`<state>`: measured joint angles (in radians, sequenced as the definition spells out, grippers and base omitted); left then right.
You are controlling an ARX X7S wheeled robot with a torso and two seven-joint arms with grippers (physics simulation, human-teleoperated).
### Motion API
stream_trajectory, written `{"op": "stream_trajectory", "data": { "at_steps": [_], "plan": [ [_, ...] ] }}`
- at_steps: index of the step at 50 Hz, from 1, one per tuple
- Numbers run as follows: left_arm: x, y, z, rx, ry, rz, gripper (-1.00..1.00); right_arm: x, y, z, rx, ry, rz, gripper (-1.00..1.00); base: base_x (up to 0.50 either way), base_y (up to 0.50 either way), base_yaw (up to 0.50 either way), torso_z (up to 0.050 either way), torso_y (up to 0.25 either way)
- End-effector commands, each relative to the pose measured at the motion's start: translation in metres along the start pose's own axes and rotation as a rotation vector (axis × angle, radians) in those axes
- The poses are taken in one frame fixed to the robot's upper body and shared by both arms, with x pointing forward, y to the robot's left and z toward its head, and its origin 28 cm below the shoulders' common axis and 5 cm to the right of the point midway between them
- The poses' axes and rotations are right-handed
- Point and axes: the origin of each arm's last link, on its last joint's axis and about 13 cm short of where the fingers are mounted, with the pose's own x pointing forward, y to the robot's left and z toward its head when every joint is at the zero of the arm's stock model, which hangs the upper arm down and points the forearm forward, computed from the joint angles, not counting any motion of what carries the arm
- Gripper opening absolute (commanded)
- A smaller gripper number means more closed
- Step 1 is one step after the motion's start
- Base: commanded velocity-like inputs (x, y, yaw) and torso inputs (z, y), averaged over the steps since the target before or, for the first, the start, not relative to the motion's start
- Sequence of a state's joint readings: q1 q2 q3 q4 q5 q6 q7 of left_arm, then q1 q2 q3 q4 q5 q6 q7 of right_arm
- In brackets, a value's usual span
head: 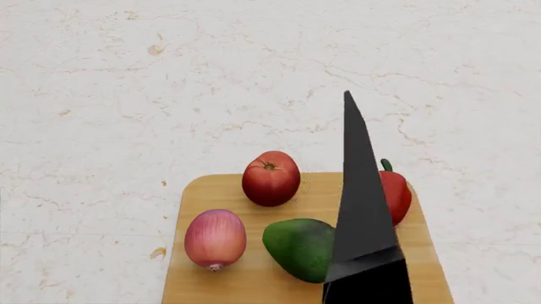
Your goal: Place the avocado, onion, tomato and bell pepper on the cutting board.
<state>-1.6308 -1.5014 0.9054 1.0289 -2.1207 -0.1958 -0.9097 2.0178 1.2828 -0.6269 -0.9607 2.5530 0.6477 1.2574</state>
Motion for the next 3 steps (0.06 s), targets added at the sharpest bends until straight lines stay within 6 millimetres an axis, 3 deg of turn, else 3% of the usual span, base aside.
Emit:
{"op": "stream_trajectory", "data": {
  "at_steps": [1,3],
  "plan": [
    [-0.0295,-0.0183,0.0282,0.022,-0.155,-0.111,1.0,-0.0409,0.0061,0.0132,-0.056,-0.125,-0.043,1.0,0.0,0.0,0.0,0.0,0.0],
    [-0.0345,-0.0208,0.0291,0.017,-0.165,-0.122,1.0,-0.0471,0.0055,0.0172,-0.063,-0.131,-0.054,1.0,0.0,0.0,0.0,0.0,0.0]
  ]
}}
